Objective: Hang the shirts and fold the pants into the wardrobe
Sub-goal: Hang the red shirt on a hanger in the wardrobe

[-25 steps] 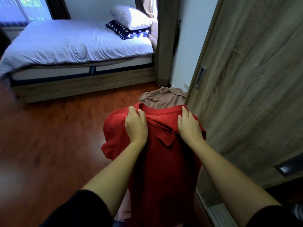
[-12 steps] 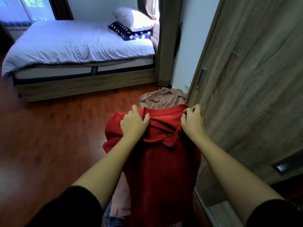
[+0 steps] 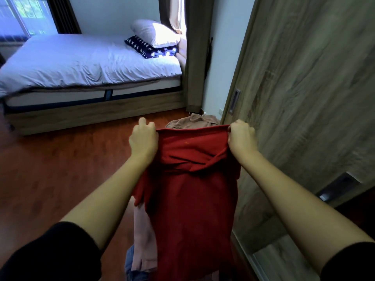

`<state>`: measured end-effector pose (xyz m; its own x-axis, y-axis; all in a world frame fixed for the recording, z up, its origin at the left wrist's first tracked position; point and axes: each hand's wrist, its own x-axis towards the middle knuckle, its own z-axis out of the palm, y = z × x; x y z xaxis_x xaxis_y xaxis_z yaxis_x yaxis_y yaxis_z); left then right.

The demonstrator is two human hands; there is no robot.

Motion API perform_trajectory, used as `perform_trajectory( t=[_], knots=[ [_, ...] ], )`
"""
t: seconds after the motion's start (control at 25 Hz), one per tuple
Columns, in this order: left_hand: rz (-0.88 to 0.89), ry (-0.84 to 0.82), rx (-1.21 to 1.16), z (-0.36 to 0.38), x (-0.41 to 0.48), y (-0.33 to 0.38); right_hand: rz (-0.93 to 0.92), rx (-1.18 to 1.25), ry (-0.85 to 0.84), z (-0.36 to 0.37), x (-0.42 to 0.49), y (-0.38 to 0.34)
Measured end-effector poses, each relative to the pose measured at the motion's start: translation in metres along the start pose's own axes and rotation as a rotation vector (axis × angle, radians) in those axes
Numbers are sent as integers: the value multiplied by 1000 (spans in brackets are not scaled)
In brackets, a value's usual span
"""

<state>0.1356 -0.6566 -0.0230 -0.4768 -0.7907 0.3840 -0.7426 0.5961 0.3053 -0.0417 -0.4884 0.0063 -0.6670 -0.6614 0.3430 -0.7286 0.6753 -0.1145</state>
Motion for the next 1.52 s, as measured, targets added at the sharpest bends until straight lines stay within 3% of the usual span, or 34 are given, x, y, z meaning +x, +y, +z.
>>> perform_trajectory(
  t=[0.28,0.4,0.48,0.64,0.76,0.88,1.08,1.28,1.52],
  knots=[
    [45,-16,-19,-104,6,51,76,132,136,-111,-3,-1],
    [192,53,-78,-140,-5,80,106,185,268,-169,-16,19],
    [267,144,-115,-163,-13,100,128,87,288,-212,-42,35],
    [275,290,-622,-185,-11,151,258,-15,383,-263,-107,61],
    [446,222,-843,-186,-25,203,285,-110,523,-285,-150,102],
    [569,143,-979,-190,-52,236,168,-164,494,-291,-182,144],
    [1024,69,-897,-189,-87,313,249,54,451,-313,-255,205],
    [919,62,-1034,-183,-132,387,231,-58,460,-342,-304,252],
    [813,-280,-1099,-158,-187,473,275,-204,476,-375,-345,319]
  ],
)
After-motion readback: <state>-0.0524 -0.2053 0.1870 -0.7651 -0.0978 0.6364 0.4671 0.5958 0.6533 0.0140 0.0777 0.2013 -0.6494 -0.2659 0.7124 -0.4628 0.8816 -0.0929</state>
